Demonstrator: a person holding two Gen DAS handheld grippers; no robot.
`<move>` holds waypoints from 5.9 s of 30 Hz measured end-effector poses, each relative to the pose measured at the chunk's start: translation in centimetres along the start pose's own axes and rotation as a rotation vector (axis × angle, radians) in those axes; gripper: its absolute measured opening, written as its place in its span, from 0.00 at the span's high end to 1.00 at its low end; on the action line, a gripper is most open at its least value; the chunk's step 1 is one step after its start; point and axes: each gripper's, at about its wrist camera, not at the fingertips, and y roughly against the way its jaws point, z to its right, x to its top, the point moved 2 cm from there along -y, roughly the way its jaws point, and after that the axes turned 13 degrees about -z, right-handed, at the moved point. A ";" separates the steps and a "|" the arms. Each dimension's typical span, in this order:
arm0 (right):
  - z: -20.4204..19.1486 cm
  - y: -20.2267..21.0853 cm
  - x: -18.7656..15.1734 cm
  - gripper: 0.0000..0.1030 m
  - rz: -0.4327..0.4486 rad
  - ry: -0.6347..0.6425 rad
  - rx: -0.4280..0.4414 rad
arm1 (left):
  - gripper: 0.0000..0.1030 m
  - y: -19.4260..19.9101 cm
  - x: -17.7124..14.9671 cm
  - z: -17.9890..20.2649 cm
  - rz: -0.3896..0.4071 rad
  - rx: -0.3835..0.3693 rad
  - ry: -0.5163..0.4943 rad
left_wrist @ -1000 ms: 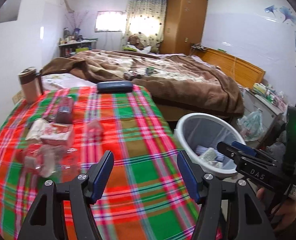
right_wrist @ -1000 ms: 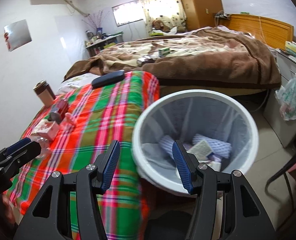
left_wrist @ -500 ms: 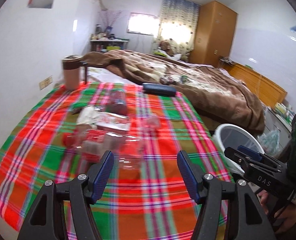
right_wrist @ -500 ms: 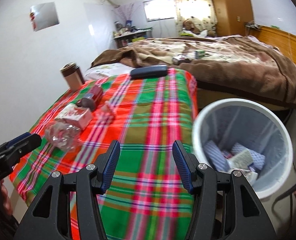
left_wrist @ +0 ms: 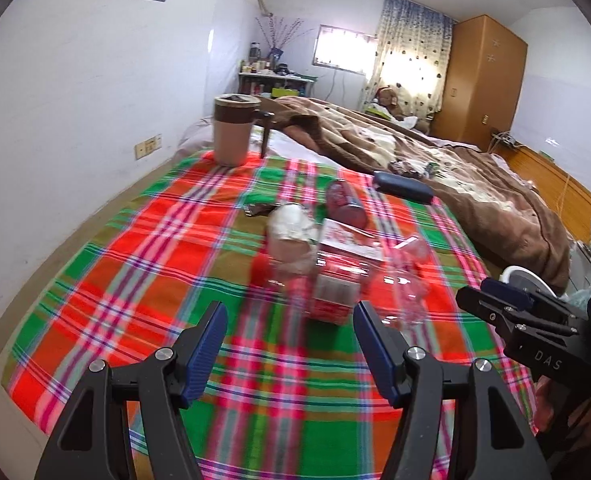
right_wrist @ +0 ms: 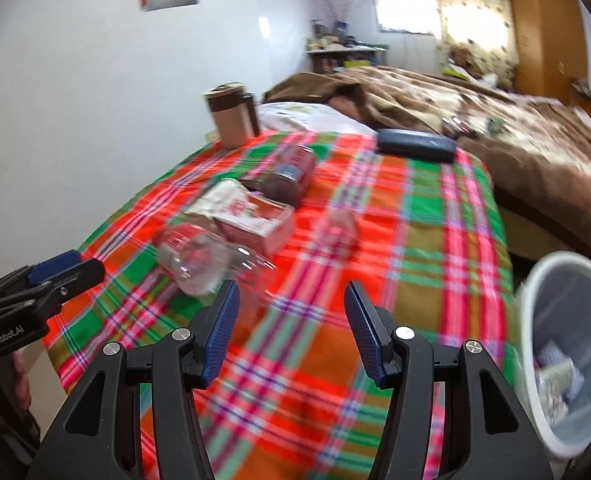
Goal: Collect trash
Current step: 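Grasp the white paper bag with left gripper while right gripper grasps the clear water bottle, then carry paper bag and water bottle to the wastebasket while opening both grippers over it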
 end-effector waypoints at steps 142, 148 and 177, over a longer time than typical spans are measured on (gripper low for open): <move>8.2 4.5 -4.2 0.39 -0.008 -0.229 -0.077 | 0.66 -2.8 1.9 11.1 -0.078 -0.164 -0.189; 10.4 6.3 -5.1 0.39 0.022 -0.285 -0.122 | 0.66 -2.6 1.3 14.8 -0.084 -0.206 -0.247; 21.0 9.8 -10.1 0.39 0.030 -0.542 -0.363 | 0.65 -5.0 -0.6 32.8 -0.155 -0.332 -0.525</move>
